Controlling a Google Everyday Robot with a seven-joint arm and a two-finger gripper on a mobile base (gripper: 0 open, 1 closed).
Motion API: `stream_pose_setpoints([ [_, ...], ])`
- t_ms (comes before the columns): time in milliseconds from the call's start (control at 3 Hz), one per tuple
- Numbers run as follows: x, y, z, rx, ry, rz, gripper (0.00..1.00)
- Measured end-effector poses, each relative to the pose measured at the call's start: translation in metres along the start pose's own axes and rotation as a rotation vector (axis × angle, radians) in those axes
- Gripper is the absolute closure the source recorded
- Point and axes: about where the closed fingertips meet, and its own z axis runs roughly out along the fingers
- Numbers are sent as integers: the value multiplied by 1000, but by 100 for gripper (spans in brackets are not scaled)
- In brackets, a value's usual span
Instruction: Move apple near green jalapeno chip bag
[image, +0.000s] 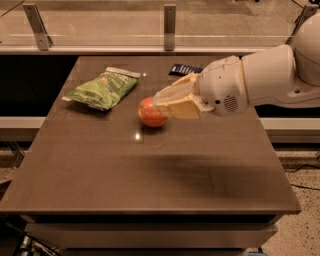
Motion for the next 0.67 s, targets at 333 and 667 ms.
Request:
stream_pose_setpoints([
  [333, -2, 1, 1, -3, 0, -4, 40],
  [667, -4, 3, 3, -6, 1, -8, 17],
])
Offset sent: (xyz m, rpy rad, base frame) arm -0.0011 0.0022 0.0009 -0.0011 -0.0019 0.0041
